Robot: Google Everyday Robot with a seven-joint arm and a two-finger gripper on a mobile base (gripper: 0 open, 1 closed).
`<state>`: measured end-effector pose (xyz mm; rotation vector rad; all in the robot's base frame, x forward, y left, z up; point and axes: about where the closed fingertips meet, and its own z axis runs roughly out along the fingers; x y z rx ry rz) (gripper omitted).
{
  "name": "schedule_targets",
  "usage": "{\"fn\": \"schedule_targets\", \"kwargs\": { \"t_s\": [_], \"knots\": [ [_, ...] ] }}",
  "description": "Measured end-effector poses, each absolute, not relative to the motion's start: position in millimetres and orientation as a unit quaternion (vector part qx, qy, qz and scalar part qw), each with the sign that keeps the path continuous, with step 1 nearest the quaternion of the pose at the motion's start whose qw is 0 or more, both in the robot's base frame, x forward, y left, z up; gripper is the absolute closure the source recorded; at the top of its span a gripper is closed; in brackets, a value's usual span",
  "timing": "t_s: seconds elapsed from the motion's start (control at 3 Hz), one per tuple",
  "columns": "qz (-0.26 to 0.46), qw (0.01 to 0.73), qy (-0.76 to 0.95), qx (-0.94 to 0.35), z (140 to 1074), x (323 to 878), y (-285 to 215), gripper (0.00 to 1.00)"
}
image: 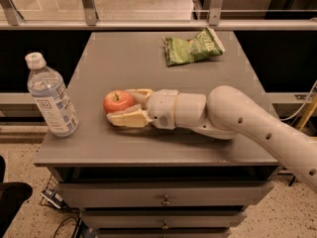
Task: Move apple near blue plastic bottle
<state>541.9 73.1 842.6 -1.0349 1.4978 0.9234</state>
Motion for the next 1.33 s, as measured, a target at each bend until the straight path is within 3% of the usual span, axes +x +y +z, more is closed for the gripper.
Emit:
{"fn": "schedule_targets", "kwargs": {
  "t_s": [0.67, 1.0, 1.33],
  "knots": [
    [0.363, 0.510, 0.604, -0.493, 853, 504, 109, 1.00],
    [0.362, 0.509, 0.602, -0.497, 854, 502, 112, 0.85],
    [0.363, 0.509, 0.601, -0.498, 854, 501, 113, 0.62]
  ]
}}
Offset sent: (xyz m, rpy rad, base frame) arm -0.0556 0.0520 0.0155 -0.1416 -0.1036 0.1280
